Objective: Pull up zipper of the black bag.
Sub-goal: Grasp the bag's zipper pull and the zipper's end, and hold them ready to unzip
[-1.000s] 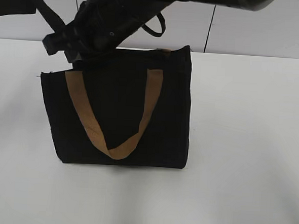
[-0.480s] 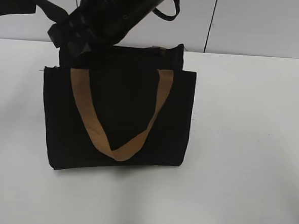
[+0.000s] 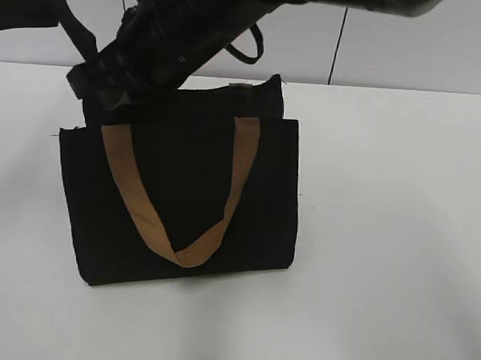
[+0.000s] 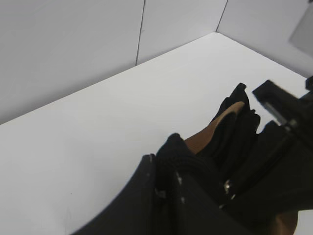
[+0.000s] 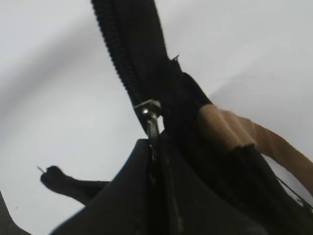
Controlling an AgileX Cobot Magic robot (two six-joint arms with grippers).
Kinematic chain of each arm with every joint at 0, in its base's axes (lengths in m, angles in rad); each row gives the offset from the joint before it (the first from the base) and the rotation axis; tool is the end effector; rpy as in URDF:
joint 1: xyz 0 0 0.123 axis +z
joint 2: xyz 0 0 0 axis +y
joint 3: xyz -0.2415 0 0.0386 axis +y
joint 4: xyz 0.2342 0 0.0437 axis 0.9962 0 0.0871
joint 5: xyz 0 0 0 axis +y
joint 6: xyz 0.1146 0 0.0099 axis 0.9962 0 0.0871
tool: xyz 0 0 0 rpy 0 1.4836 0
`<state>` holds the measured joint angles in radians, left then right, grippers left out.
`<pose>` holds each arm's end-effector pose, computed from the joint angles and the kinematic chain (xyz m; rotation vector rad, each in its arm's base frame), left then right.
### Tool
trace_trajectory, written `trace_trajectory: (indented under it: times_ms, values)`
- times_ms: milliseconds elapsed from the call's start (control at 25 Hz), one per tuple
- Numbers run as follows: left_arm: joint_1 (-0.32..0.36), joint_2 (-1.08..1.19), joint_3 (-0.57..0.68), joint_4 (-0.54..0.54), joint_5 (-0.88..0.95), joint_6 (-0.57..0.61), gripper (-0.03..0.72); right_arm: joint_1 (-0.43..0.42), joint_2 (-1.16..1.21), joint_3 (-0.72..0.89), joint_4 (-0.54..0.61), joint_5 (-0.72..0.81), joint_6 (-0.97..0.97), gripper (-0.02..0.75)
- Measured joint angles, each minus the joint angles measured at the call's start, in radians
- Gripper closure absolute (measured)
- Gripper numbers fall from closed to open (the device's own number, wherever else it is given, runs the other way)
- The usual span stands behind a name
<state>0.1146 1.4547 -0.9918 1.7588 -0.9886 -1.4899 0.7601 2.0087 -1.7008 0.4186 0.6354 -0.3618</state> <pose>0.3007 -0.0603 0.2619 0.7814 1.8361 -0.7241 0.3073 0.3305 0.2148 -1.0384 2.2190 0.6322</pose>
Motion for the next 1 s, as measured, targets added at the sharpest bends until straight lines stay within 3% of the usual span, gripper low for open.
trace_trajectory:
  times_ms: [320, 680, 1000]
  values:
    - [0.000, 0.000, 0.000, 0.000, -0.012, -0.002, 0.667, 0.000, 0.027, -0.003, 0.037, -0.033, -0.009, 0.691]
    - [0.000, 0.000, 0.000, 0.000, -0.013, -0.002, 0.667, 0.000, 0.025, -0.003, 0.042, 0.007, -0.056, 0.559]
    - [0.000, 0.000, 0.000, 0.000, -0.013, -0.002, 0.667, 0.000, 0.007, -0.003, 0.039, 0.026, -0.079, 0.535]
